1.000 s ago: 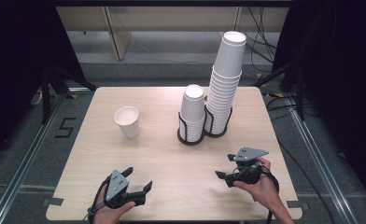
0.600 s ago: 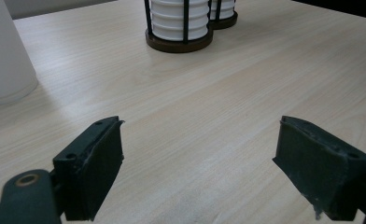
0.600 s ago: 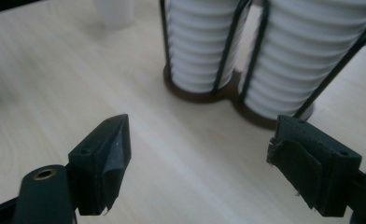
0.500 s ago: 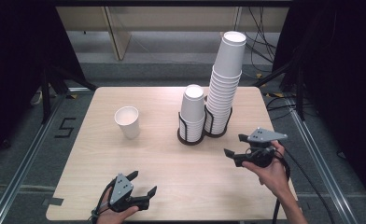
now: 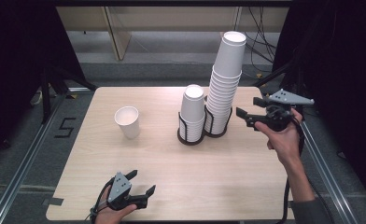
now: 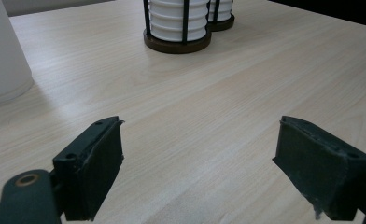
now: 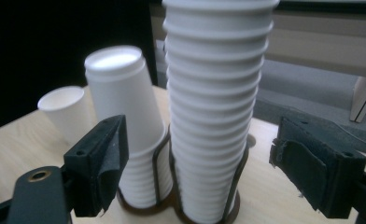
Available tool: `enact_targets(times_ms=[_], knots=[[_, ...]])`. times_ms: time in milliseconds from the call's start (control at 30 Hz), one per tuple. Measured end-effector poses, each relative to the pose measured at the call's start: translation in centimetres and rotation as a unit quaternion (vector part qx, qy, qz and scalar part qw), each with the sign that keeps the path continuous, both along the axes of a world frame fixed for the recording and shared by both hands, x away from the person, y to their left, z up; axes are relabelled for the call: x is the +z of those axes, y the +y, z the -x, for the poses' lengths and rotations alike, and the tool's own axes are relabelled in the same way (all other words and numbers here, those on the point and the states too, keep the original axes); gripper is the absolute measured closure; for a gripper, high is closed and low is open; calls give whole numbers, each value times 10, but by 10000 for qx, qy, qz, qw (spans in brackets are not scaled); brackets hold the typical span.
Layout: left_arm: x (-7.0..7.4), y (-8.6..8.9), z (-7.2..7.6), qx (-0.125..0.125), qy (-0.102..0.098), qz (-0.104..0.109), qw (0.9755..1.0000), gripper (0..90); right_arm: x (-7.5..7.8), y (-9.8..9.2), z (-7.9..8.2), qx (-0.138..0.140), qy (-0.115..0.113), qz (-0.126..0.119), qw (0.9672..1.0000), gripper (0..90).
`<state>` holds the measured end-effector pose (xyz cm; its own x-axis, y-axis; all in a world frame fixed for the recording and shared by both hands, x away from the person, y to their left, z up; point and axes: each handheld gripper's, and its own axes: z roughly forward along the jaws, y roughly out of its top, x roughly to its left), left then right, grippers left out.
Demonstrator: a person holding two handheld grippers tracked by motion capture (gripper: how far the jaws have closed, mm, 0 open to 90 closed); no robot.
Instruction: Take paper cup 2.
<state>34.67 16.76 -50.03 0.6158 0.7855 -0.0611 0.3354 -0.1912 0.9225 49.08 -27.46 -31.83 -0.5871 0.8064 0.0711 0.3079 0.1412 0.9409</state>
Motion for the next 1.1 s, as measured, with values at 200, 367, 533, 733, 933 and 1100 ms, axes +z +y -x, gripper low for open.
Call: enact_targets(times_ms=[200, 367, 533, 733, 933, 1100], knots=[[-1, 0, -1, -40, 19, -157, 9999, 143, 28, 3, -20, -85, -90, -69, 9999, 175], [-3, -2, -3, -20, 10, -132, 9999, 143, 52, 8, -37, -121, -181, -4, 9998, 157], [-4, -4, -2, -55, 2, -101, 9999, 143, 75, 18, -56, -70, -297, -72, 9995, 157], [-3, -4, -1, -45, -20, -169, 9998, 143, 91, 30, -73, 42, -279, -206, 9994, 155], [-3, -4, -1, -72, -46, -132, 9999, 143, 94, 46, -90, -43, -230, -133, 9996, 131], [-2, -4, -1, -65, -26, -164, 9998, 143, 90, 53, -104, -171, -162, -102, 9997, 148]])
